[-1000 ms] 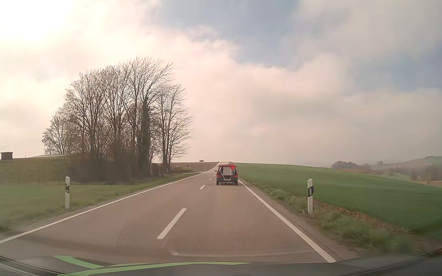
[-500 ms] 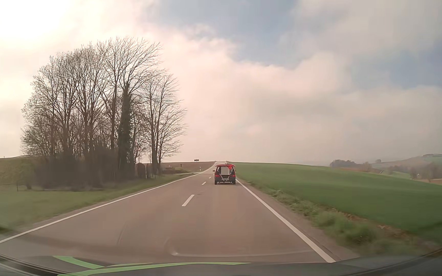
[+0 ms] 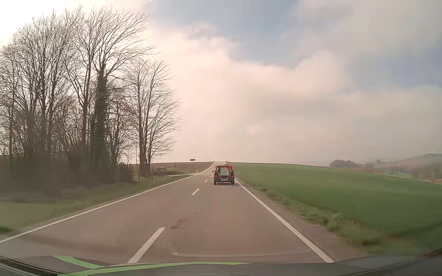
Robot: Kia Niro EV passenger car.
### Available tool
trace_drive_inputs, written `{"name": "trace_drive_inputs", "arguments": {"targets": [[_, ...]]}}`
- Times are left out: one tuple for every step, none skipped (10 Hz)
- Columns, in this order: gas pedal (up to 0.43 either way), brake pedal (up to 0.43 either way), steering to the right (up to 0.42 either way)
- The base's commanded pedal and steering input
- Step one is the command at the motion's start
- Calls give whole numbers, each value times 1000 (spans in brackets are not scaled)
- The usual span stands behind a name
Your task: Follow the waypoints while adhering to traffic rules and regulations
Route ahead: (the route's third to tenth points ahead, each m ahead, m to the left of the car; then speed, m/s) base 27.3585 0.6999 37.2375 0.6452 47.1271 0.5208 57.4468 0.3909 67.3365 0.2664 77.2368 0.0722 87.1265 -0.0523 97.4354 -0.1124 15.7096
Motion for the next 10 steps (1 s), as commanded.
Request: {"name": "trace_drive_inputs", "arguments": {"targets": [[220, 0, -2], [220, 0, -3], [220, 0, -3], [220, 0, -3], [220, 0, -3], [220, 0, -3], [228, 0, -1], [228, 0, -1], [228, 0, -1], [228, 0, -1]]}}
